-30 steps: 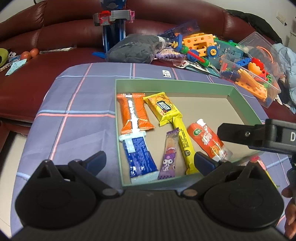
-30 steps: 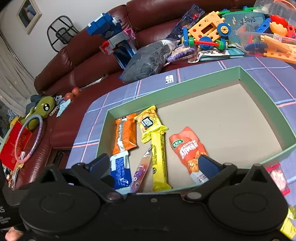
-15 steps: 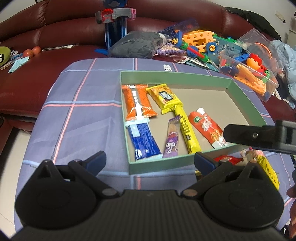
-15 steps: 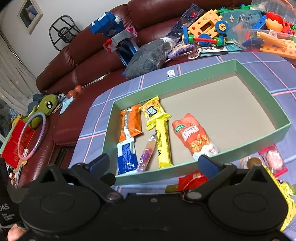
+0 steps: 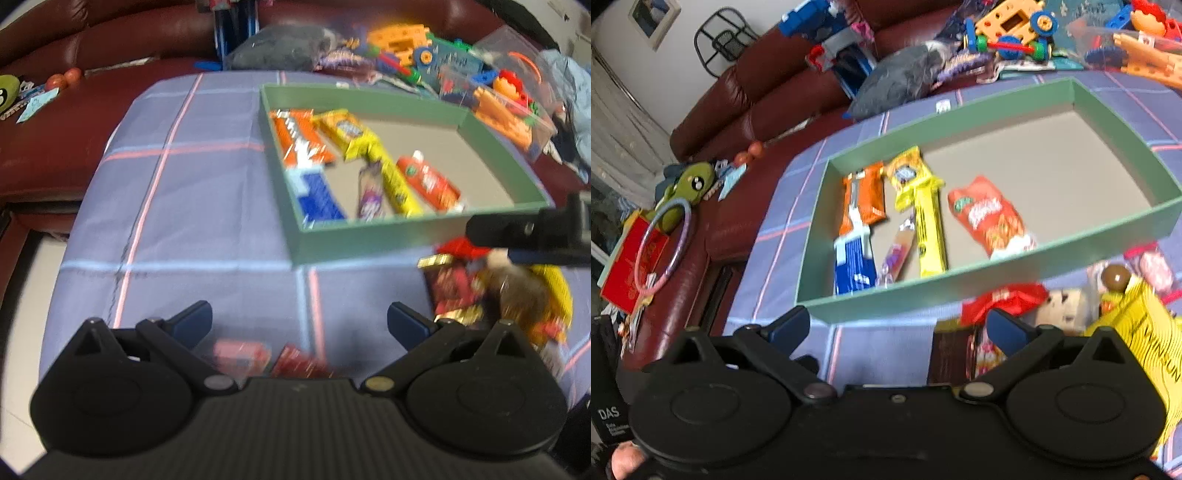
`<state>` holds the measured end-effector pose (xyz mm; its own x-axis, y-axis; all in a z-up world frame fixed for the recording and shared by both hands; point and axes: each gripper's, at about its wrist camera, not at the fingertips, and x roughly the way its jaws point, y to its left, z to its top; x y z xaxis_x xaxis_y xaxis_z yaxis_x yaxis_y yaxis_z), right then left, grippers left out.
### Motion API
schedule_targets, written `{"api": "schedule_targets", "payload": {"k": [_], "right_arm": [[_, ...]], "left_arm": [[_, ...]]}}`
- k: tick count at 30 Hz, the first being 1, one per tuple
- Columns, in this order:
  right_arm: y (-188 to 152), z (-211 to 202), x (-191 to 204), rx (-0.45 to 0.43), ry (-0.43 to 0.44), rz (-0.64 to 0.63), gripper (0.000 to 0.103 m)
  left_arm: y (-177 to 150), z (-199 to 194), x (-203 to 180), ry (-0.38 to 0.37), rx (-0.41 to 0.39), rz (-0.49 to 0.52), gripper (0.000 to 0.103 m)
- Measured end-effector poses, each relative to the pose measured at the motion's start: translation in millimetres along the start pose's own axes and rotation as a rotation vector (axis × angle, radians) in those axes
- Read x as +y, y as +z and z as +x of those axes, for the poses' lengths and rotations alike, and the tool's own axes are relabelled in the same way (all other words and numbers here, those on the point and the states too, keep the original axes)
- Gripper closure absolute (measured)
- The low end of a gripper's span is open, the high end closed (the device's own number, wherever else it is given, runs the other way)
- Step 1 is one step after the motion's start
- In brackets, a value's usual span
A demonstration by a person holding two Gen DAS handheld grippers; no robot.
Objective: Organize snacks
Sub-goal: 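Grasp the red candy with the left tool while the right tool grasps the brown chocolate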
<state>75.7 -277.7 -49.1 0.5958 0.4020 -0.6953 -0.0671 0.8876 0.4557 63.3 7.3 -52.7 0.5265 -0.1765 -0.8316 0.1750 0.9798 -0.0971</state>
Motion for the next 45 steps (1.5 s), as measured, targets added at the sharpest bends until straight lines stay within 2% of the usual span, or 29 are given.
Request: {"api": "schedule_targets", "payload": {"k": [4,7,12,13,14,16,18,19,27,31,34,38,42,43,44,45], "right_arm": [[-9.4,5.2,-2.3,0.033,-0.002,-0.009,0.0],[-16.1,9.0,-1.9,0.047,-0.048,-0.04,0.0],[-25.0,9.4,-0.1,0.037,-0.078,-0.091,0.0],[-26.0,9.6,1.6,0.037,-0.086,-0.108,0.001],[-26.9,9.8,3.4,0.034,-0.094,-0.122,0.005],[-28.6,11.3,6.9,0.035,-0.102,-0.143,0.007],[-28.9,15.7,9.6,0.047,-0.102,-0.156,0.016],[-29.3,18.2,11.0,0.052,-0.106,-0.163,0.017],[-28.5,46.6,23.2,0.109,-0.127,-0.21,0.053],[-34.0,48.1,31.9,0.121,-0.128,-0.259,0.053],[-30.3,50.6,30.2,0.127,-0.139,-0.242,0.052],[-25.1,55.9,30.2,0.129,-0.137,-0.214,0.043],[-27.7,64.5,37.2,0.123,-0.167,-0.247,0.042],[-29.8,65.8,40.6,0.118,-0.178,-0.276,0.045],[-32.1,66.2,43.4,0.111,-0.191,-0.3,0.062],[-34.1,65.5,45.2,0.102,-0.201,-0.323,0.069]], "left_arm": [[-24.1,0.9,12.0,-0.007,0.049,-0.008,0.0],[-38.8,3.3,15.4,-0.017,0.081,-0.012,0.0],[-56.2,4.2,7.8,-0.033,0.091,0.053,0.003],[-57.0,3.5,4.7,-0.029,0.082,0.07,0.012],[-58.2,2.7,2.1,-0.023,0.075,0.085,0.018],[-59.4,1.6,-0.1,-0.025,0.062,0.096,0.046],[-58.0,0.2,0.3,-0.036,0.043,0.092,0.061],[-56.9,0.8,2.1,-0.056,0.04,0.077,0.065],[-44.5,14.1,3.4,-0.078,-0.008,0.029,0.066],[-39.2,13.8,6.8,-0.063,-0.008,0.016,0.067],[-36.7,8.8,10.4,-0.063,-0.017,0.008,0.067],[-34.2,3.7,11.1,-0.058,-0.033,0.016,0.067],[-33.0,3.6,7.2,-0.063,-0.034,0.035,0.073],[-33.2,2.8,5.5,-0.066,-0.036,0.039,0.076],[-32.9,2.2,4.1,-0.07,-0.036,0.042,0.077],[-32.0,1.9,2.6,-0.073,-0.035,0.046,0.079]]}}
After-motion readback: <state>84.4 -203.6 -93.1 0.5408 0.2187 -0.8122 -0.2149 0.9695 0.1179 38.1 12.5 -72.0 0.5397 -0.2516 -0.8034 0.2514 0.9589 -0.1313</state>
